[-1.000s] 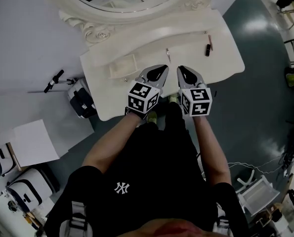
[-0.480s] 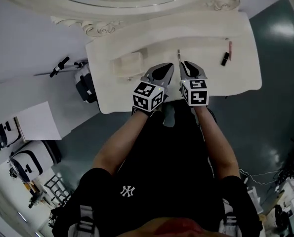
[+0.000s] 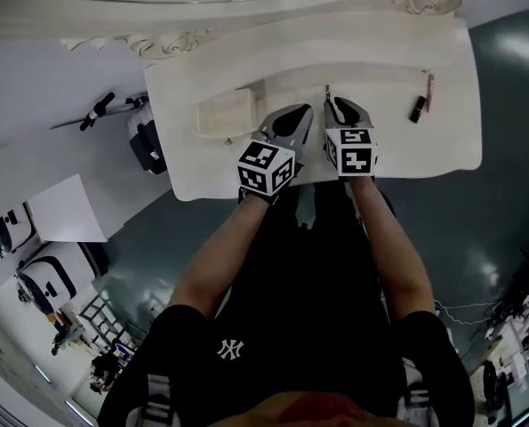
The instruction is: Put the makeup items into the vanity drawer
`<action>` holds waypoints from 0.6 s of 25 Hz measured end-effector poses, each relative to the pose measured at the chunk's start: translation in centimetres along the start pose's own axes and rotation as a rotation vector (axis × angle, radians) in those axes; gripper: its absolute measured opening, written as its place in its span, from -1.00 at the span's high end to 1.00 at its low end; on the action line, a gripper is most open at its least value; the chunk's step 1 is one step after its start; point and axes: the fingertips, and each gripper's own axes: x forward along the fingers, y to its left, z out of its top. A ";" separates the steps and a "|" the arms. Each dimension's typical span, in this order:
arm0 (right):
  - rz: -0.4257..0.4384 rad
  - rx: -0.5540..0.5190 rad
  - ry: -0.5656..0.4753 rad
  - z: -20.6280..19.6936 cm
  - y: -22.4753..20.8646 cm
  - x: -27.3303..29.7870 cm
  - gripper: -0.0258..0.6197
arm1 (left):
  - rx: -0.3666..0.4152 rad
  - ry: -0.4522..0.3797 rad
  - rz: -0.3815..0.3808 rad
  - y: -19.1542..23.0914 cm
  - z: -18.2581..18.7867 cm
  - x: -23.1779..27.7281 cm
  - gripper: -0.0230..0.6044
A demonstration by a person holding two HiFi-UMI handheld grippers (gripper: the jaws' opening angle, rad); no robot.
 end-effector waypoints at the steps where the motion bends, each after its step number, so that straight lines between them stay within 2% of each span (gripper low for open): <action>1: -0.004 0.001 0.009 -0.1 -0.1 0.4 0.62 | -0.002 0.001 -0.002 0.1 -0.1 0.2 0.93; 15: -0.045 -0.022 0.107 -1.4 -0.7 3.7 0.56 | -0.039 0.017 0.009 1.3 -1.4 0.4 0.93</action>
